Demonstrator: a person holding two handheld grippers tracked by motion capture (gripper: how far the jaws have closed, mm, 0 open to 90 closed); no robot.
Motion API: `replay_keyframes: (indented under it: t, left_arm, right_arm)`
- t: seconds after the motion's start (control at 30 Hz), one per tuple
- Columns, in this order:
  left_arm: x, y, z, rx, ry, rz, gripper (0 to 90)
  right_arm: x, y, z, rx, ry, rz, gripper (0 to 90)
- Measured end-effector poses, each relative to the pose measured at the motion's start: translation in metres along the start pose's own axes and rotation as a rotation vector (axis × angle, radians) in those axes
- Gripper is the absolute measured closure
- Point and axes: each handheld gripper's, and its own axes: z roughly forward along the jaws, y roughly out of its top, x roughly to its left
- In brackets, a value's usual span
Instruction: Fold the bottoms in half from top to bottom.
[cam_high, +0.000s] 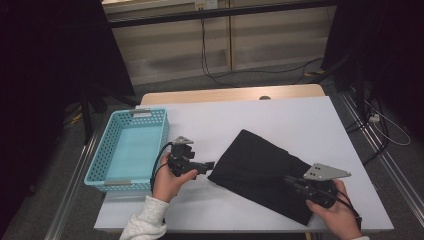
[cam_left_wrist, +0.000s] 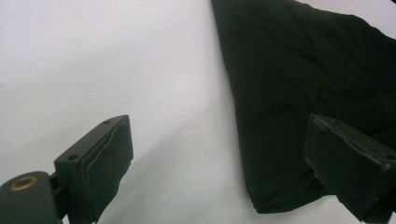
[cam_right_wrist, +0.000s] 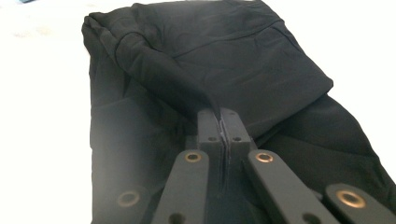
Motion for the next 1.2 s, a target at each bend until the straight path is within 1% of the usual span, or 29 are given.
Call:
replay_keyframes:
  t: [0.17,0.23,0.27,0.3,0.43,0.53,0.57,0.7,0.73,0.77,0.87,1.2]
  left_arm:
    - [0.0,0.0,0.0,0.004,0.001,0.005,8.4]
    - [0.0,0.001,0.0,-0.003,0.002,-0.001,8.4]
    - [0.0,0.001,-0.001,-0.001,0.002,0.004,8.4]
    - [-0.001,0.001,-0.001,-0.01,0.004,0.001,8.4]
    - [-0.001,0.002,-0.003,-0.011,0.006,0.008,8.4]
    - [0.0,0.002,-0.004,-0.011,0.007,0.007,8.4]
    - [0.0,0.002,-0.004,-0.014,0.007,-0.001,8.4]
    - [0.001,0.002,-0.004,-0.015,0.008,-0.001,8.4]
    - [0.001,0.002,-0.004,-0.016,0.009,0.0,8.4]
    - [0.001,0.003,-0.005,-0.01,0.009,0.01,8.4]
    - [0.001,0.003,-0.005,-0.007,0.006,0.011,8.4]
    - [-0.001,0.003,-0.004,-0.01,0.005,0.007,8.4]
  right_arm:
    - [0.001,0.001,-0.001,-0.004,0.002,-0.004,89.1]
    - [0.001,0.001,-0.001,-0.002,0.0,-0.003,89.1]
    - [0.001,0.001,-0.001,-0.002,0.002,-0.003,89.1]
    - [0.002,0.001,-0.002,0.0,0.002,-0.004,89.1]
    - [0.003,0.001,-0.002,-0.002,0.001,-0.009,89.1]
    - [0.002,0.001,-0.003,-0.002,0.0,-0.008,89.1]
    - [0.002,0.0,-0.003,-0.001,0.0,-0.009,89.1]
    - [0.002,0.001,-0.004,0.0,-0.002,-0.01,89.1]
    - [0.002,0.001,-0.004,0.0,-0.002,-0.01,89.1]
    - [0.002,0.001,-0.005,-0.001,-0.003,-0.014,89.1]
    - [0.003,0.001,-0.006,-0.001,-0.003,-0.012,89.1]
    - [0.005,-0.003,-0.013,0.003,-0.003,-0.017,89.1]
